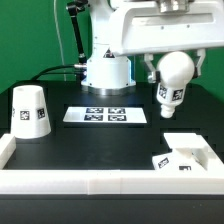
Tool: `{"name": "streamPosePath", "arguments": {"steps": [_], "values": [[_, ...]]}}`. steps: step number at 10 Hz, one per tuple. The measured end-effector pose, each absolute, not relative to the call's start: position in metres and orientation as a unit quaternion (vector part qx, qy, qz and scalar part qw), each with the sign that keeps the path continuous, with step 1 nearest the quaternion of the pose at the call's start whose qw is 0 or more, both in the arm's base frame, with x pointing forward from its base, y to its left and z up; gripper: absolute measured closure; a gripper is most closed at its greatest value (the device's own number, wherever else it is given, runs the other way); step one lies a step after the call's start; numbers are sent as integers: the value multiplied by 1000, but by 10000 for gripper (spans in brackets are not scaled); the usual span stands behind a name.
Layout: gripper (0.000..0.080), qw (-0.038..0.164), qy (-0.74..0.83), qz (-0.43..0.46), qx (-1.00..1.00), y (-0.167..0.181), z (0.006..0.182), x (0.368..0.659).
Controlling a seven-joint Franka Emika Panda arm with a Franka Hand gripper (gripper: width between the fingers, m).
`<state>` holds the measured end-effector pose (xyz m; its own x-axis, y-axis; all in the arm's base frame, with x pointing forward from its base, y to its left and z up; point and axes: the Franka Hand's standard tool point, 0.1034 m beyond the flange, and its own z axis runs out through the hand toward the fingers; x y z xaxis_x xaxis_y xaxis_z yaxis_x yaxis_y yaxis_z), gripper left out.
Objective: Assemble lamp
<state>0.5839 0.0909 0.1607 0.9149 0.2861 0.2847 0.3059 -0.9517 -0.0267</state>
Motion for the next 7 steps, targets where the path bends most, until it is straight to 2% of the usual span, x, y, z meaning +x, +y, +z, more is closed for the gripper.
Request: {"name": "streamPosePath", "arguments": {"steps": [5, 7], "values": [[223, 32, -159, -144, -976, 86, 154, 583], [223, 35, -159, -148, -976, 94, 155, 603]]}}
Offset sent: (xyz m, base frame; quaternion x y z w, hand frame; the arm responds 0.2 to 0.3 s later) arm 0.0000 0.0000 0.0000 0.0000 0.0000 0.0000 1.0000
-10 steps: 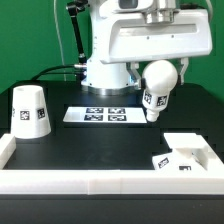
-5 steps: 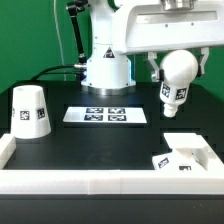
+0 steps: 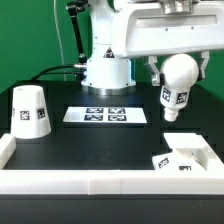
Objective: Assemble lamp
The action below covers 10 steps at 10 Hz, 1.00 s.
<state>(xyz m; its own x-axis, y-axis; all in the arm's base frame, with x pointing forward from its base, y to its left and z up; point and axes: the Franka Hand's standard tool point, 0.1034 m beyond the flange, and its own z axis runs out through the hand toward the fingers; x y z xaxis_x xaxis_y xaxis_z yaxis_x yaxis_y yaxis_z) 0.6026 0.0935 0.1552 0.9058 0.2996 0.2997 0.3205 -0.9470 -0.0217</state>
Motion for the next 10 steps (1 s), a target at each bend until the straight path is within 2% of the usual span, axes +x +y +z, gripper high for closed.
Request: {"name": "streamPosePath", "arguments": {"steps": [2, 10], "values": [[223, 34, -159, -161, -973, 95, 153, 620], [223, 29, -156, -186, -970, 98, 142, 624]]}}
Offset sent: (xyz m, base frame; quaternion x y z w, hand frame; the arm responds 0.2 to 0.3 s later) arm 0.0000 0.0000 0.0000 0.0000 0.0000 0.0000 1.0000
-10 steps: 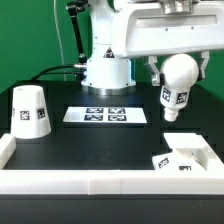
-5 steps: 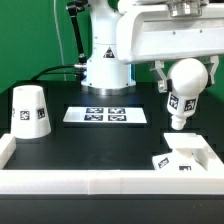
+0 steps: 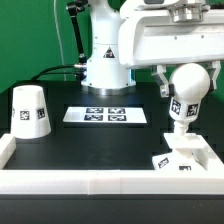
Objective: Assemble lamp
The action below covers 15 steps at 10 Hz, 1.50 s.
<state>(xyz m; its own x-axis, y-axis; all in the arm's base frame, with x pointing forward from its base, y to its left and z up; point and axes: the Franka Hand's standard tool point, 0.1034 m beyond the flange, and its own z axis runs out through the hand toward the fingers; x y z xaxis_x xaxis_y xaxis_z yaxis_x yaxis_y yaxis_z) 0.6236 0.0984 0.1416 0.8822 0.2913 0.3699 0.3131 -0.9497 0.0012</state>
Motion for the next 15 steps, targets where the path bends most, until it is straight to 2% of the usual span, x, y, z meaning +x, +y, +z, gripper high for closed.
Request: {"name": "streamPosePath", "arguments": {"steps": [11, 15], "values": [[223, 29, -158, -183, -970, 103, 119, 616], [223, 27, -159, -189, -969, 105, 118, 616]]}}
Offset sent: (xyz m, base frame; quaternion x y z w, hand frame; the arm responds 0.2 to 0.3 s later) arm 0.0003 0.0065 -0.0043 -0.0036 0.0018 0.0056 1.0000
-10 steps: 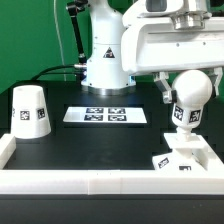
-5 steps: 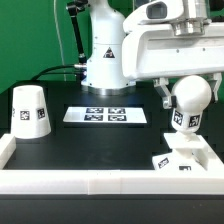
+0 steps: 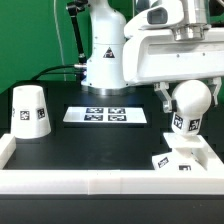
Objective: Assemble lamp
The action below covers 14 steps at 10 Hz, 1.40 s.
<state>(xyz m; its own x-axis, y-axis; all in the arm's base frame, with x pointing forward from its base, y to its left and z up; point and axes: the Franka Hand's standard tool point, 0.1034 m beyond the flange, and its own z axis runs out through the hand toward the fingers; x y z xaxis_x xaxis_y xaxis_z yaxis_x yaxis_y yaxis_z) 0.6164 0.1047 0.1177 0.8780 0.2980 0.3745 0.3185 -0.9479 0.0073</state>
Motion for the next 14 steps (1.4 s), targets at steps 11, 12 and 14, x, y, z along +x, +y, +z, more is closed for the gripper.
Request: {"name": "streamPosePath", "arguments": {"steps": [11, 12, 14], "values": [[101, 27, -160, -194, -968, 101, 151, 617], [101, 27, -160, -192, -968, 101, 149, 617], [101, 30, -160, -181, -970, 102, 146, 615]]}}
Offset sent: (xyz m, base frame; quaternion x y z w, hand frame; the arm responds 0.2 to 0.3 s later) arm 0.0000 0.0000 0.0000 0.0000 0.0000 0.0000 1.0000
